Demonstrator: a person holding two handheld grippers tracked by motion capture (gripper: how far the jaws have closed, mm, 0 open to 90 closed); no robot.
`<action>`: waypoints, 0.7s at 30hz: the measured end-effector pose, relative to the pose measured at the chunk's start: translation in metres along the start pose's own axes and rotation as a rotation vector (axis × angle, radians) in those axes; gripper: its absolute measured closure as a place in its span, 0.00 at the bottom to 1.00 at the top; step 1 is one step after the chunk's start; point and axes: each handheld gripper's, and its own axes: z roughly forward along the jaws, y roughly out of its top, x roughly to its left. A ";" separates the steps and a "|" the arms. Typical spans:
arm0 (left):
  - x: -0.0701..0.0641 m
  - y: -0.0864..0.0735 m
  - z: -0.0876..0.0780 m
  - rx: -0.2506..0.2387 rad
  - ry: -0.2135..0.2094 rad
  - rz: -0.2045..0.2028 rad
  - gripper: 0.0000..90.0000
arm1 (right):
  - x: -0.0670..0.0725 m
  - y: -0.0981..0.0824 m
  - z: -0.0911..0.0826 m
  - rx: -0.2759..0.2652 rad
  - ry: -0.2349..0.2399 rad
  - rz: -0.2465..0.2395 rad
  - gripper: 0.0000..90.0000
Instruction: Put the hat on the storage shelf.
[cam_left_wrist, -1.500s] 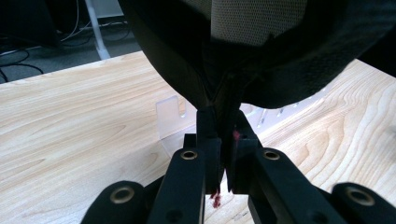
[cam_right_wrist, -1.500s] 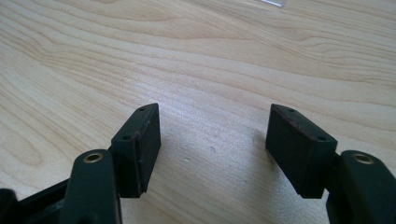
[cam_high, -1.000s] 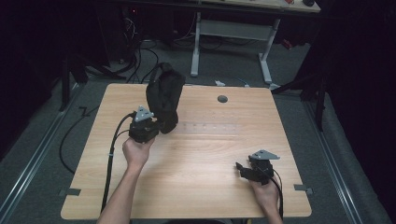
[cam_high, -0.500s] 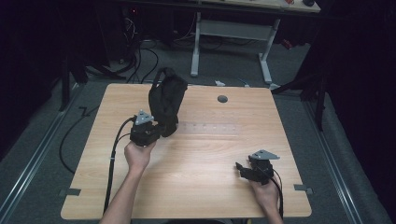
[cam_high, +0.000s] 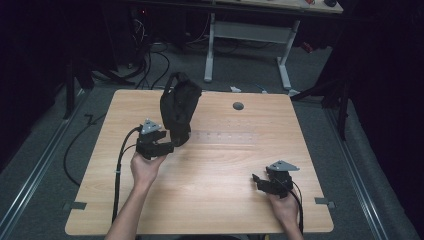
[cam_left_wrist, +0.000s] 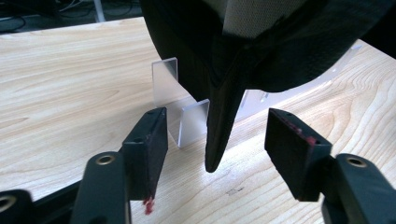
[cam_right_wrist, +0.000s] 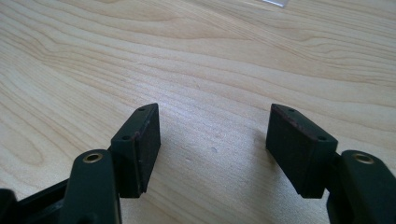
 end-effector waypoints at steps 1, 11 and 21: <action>0.000 0.001 -0.002 0.001 -0.004 -0.004 0.43 | 0.000 0.000 0.000 0.000 0.000 0.000 0.39; 0.001 0.007 -0.016 -0.008 -0.015 -0.010 0.41 | 0.000 0.000 0.000 0.000 0.000 0.000 0.39; 0.001 0.010 -0.029 -0.015 -0.022 -0.021 0.41 | 0.000 0.000 0.000 0.000 0.000 0.000 0.39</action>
